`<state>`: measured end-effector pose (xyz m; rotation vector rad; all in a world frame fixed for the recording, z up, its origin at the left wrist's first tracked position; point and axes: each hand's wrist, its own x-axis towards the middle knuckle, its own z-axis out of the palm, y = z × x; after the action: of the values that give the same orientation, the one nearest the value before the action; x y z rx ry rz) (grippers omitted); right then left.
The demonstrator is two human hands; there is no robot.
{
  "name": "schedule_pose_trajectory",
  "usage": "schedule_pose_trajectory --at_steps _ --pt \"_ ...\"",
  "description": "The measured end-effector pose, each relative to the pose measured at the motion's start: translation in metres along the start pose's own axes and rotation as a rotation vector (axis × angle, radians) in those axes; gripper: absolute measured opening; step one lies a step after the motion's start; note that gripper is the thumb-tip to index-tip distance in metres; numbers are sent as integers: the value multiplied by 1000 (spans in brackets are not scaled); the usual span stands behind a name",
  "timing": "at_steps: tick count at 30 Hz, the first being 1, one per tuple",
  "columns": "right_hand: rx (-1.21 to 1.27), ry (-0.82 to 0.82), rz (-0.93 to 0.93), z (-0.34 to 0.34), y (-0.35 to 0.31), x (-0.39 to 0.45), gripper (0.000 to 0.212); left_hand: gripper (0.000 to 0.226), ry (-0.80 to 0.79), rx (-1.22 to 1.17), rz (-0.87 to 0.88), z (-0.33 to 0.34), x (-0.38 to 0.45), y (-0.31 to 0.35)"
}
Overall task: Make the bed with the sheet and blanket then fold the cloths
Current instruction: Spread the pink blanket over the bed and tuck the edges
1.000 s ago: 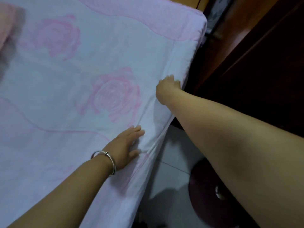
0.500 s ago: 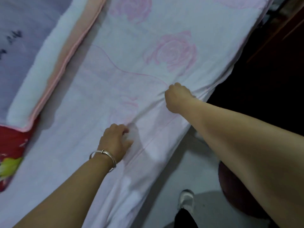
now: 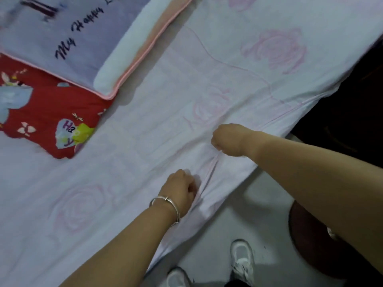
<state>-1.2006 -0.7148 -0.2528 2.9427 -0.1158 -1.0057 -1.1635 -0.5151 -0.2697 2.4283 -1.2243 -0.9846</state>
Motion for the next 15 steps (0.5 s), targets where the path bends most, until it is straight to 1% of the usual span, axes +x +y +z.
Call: schedule_pose_trajectory --at_steps 2,3,4,5,6,8,9,11,13,15 --pt "-9 -61 -44 0 2 -2 18 18 35 -56 -37 4 -5 7" --pt "-4 -93 -64 -1 5 -3 15 23 15 -65 -60 4 -6 10" --pt "-1 -128 -79 -1 8 -5 14 24 -23 -50 -65 3 -8 12" --pt "15 -150 -91 -1 11 -8 15 17 -73 -21 -72 4 -9 14" --pt "51 -158 -96 -2 13 -12 18 16 -101 20 -75 3 -10 15" --pt "121 -166 -95 -5 17 -17 28 23 -118 48 -92 5 -12 18" --pt "150 -170 -90 -7 19 -18 28 25 -122 39 -90 6 -13 19" --pt "191 -200 -78 -12 23 -21 20 29 -129 -5 -81 7 -19 22" --pt "152 -302 -65 -12 25 -26 25 27 -207 -61 -117 4 -26 23" --pt "84 -401 -46 -3 25 -31 31 32 -257 -105 -169 3 -27 20"
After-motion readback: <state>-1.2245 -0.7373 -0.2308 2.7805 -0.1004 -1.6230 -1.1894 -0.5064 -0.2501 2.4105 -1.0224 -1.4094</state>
